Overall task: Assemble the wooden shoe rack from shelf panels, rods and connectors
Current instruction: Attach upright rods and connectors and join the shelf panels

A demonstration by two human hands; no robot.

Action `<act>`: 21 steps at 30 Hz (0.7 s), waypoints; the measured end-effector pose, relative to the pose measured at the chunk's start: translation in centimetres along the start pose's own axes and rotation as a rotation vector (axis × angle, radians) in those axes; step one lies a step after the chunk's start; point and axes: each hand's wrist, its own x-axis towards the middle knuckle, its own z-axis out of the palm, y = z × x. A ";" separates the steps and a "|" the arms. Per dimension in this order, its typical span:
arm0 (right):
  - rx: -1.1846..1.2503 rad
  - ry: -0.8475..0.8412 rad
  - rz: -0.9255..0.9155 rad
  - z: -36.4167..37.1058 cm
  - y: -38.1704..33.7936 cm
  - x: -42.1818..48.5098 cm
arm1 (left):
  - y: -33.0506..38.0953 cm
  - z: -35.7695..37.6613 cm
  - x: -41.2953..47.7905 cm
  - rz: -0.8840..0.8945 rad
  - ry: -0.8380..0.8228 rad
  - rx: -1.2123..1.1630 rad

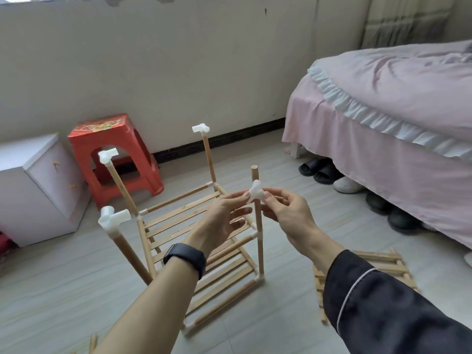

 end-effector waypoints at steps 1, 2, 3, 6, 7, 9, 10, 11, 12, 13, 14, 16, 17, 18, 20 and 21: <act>0.012 0.039 -0.008 -0.6 0.0 0.2 | 0.1 0.4 0.7 0.007 0.021 0.084; 0.018 0.081 -0.020 -1.2 0.0 0.4 | 0.2 0.9 1.5 0.027 0.057 0.181; 0.021 0.121 -0.032 -1.8 0.0 0.5 | 0.4 1.4 2.4 0.057 0.096 0.280; 0.043 0.198 -0.059 -3.4 -0.1 0.9 | 0.6 2.7 5.2 0.159 0.174 0.558; 0.051 0.207 -0.065 -3.7 -0.2 1.0 | 0.7 3.1 6.0 0.183 0.177 0.617; 0.062 0.209 -0.076 -4.1 -0.4 1.1 | 0.7 3.7 6.7 0.219 0.164 0.661; 0.062 0.206 -0.081 -4.2 -0.6 1.2 | 0.6 3.8 6.6 0.237 0.160 0.662; 0.064 0.202 -0.086 -4.2 -0.7 1.2 | 0.5 3.7 6.3 0.260 0.153 0.662; 0.074 0.196 -0.090 -4.2 -0.9 1.2 | 0.3 3.5 5.7 0.282 0.141 0.669; 0.091 0.189 -0.092 -4.0 -1.1 1.3 | 0.1 3.2 5.0 0.308 0.123 0.680; 0.111 0.180 -0.092 -3.9 -1.3 1.3 | -0.1 2.9 4.1 0.325 0.100 0.690; 0.148 0.157 -0.091 -3.4 -1.9 1.3 | -0.5 2.3 2.4 0.324 0.049 0.695; 0.163 0.142 -0.091 -3.2 -2.2 1.2 | -0.5 1.9 1.5 0.310 0.025 0.693; 0.174 0.125 -0.091 -2.9 -2.4 1.2 | -0.4 1.6 0.7 0.291 0.006 0.696; 0.190 0.096 -0.092 -2.2 -2.8 1.1 | 0.4 1.0 -0.7 0.250 -0.006 0.690; 0.195 0.084 -0.091 -1.8 -2.9 1.1 | 0.9 0.7 -1.4 0.237 -0.006 0.653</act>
